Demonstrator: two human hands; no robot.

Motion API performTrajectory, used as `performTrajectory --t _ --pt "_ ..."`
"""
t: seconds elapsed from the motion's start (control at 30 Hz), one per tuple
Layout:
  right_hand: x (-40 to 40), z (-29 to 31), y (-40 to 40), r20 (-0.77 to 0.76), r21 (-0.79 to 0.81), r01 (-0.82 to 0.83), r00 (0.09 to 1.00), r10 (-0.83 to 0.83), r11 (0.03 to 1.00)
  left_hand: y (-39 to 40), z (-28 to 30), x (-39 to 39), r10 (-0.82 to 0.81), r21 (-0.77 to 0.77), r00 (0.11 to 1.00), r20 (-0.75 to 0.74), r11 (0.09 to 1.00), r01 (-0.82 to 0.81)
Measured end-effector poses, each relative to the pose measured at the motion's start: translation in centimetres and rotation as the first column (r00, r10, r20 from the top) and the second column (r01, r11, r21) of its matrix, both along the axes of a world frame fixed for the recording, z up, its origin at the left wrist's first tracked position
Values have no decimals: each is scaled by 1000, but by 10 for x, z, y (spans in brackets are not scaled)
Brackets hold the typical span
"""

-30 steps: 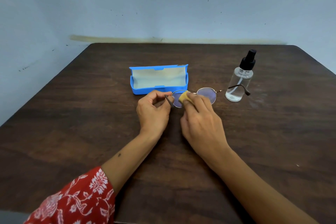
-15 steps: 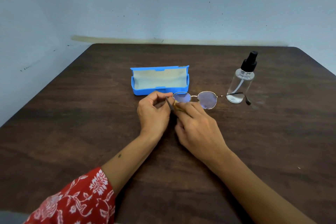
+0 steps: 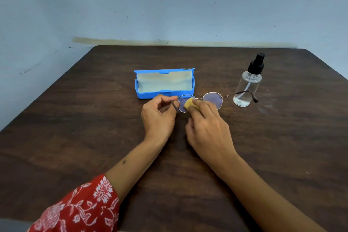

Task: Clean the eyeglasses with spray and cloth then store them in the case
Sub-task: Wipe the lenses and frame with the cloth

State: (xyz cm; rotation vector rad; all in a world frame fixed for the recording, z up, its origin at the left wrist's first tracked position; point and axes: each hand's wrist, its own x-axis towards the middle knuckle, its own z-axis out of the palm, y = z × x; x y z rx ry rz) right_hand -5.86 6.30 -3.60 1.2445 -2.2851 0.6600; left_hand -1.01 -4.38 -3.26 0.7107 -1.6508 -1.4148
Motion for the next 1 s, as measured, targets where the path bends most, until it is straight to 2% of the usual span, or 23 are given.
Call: performTrajectory --t 0.17,0.37,0.53,0.7,0.87,1.0 --pt "4 0 -1 -29 31 -85 996 86 996 3 2 1 -6 -37 1000 -3 999 6" --pt "-1 -3 -1 -15 12 18 1000 -18 1000 3 -1 -1 19 -28 1000 19 999 -19" --pt "3 -5 -2 -53 17 -81 995 81 997 4 -1 0 27 -19 1000 9 999 -27" --pt "-1 -3 0 -60 -28 6 998 -8 1000 4 0 1 8 -23 1000 -5 1000 -8" --pt "3 -3 0 -70 8 -94 993 94 996 4 0 2 23 -33 1000 -20 999 -24" --pt "-1 -2 -1 -63 -7 5 998 -6 1000 2 -1 1 34 -25 999 -12 999 -35"
